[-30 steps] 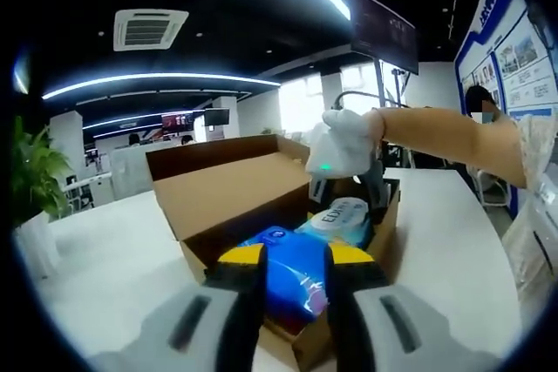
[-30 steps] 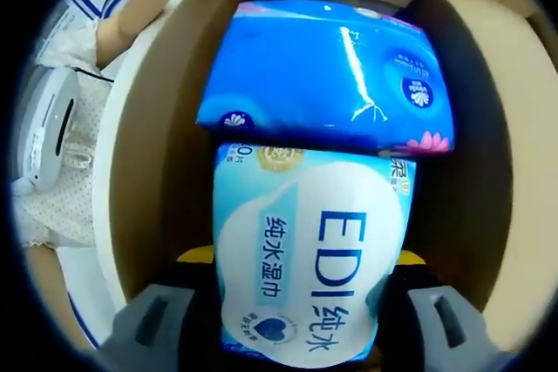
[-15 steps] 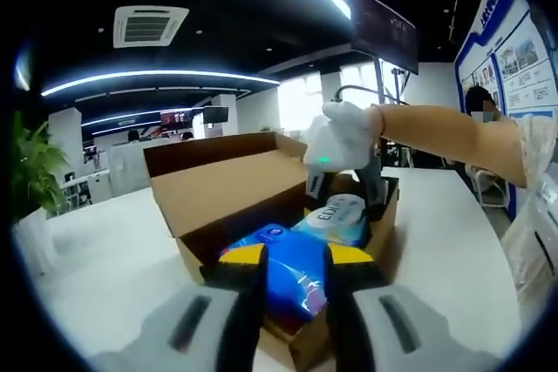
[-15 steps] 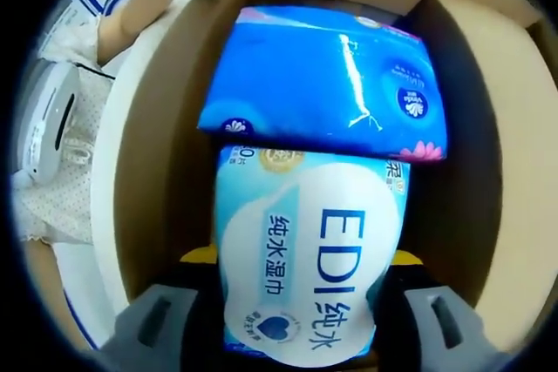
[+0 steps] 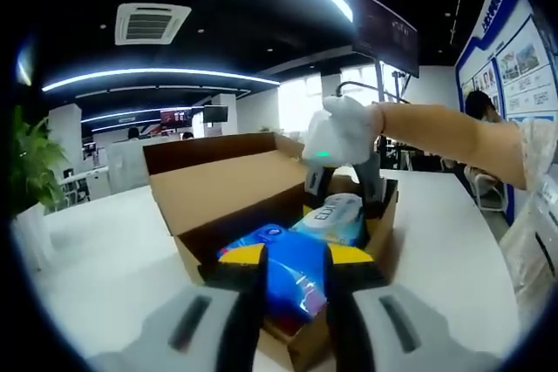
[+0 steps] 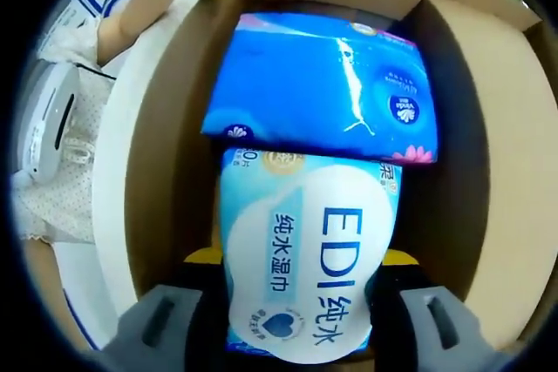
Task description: Operate the shoe box by opening the lid, removing the specified soft item, and placing it in the target area until the item is outside and the box remains undamaged.
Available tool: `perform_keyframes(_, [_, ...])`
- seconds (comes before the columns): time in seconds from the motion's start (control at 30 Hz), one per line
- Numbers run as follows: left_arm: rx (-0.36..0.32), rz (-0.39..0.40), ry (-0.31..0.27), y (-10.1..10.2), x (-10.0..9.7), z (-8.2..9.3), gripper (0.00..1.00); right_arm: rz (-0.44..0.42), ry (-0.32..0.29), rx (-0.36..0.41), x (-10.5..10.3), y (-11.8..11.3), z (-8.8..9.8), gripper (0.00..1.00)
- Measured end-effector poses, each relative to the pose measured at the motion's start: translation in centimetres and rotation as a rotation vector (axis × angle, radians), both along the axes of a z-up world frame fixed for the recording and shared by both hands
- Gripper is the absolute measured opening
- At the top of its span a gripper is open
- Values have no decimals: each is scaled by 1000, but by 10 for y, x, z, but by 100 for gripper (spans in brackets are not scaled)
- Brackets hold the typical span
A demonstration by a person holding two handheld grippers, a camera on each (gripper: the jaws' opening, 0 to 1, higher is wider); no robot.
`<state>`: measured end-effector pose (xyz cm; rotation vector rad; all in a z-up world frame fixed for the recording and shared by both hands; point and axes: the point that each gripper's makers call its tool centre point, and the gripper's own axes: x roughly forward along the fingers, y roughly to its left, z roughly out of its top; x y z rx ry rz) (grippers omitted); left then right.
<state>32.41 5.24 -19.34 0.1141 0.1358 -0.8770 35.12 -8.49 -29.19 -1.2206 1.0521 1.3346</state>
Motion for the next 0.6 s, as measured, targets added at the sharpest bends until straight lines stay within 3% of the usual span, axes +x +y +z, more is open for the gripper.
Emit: perform_keyframes(0.6, [-13,0,9,2,-1,-1,26,-19,-45,48,0,5,40,64])
